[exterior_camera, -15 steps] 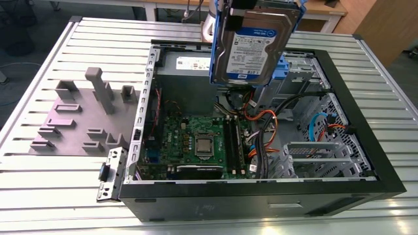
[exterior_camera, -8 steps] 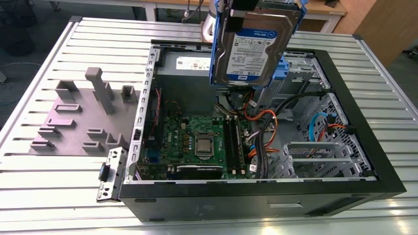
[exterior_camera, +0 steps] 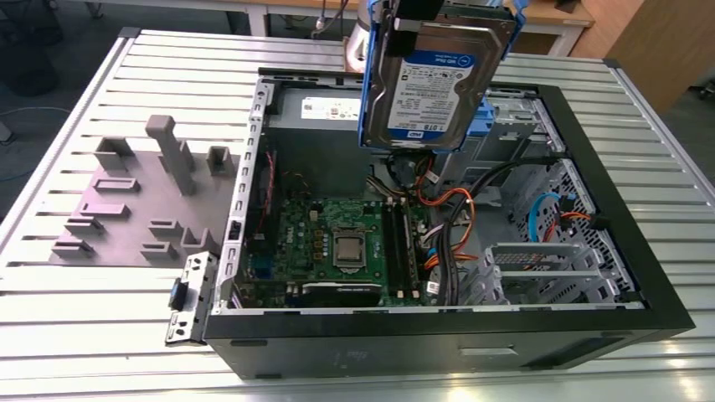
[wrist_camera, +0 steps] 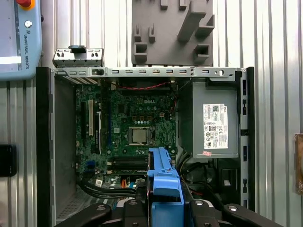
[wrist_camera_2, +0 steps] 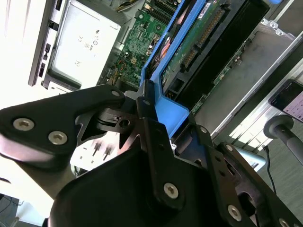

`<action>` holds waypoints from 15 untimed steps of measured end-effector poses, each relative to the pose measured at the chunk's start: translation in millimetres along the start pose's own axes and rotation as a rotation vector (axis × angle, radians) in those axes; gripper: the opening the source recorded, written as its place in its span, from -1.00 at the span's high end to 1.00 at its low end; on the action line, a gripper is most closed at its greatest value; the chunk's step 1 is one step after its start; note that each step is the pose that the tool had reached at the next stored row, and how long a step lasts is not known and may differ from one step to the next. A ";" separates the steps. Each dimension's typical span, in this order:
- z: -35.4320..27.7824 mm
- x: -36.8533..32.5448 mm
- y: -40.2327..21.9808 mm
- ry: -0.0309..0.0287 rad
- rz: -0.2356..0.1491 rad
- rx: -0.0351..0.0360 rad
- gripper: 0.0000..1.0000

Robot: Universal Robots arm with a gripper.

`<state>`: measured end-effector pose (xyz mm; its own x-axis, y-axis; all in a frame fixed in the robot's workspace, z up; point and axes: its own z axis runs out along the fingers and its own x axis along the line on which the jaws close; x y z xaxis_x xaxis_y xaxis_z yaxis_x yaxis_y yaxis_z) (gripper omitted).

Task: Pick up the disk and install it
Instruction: 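Insert the disk into the insertion slot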

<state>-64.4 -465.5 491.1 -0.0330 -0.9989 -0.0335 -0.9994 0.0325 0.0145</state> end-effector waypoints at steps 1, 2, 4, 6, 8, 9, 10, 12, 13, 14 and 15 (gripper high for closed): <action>0.0 0.0 0.0 0.0001 0.000 0.0000 0.27; 0.0 0.0 0.0 0.0000 0.000 0.0000 0.27; 0.0 0.1 0.0 0.0001 0.000 0.0000 0.27; 0.0 0.5 0.0 0.0000 0.000 0.0000 0.27; -0.1 1.3 -0.1 0.0001 0.000 0.0000 0.27; -0.1 2.1 -0.1 0.0001 0.000 0.0000 0.27; -0.2 2.8 -0.1 0.0002 0.000 0.0000 0.27; -0.2 5.6 -0.2 0.0003 0.000 0.0000 0.27; -0.3 7.4 -0.2 0.0006 0.000 0.0000 0.27; -0.3 9.3 -0.3 0.0008 0.000 0.0000 0.27; -0.4 11.7 -0.4 0.0012 0.000 0.0000 0.27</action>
<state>-64.4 -477.2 491.1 -0.0330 -0.9989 -0.0323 -0.9994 0.0326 0.0144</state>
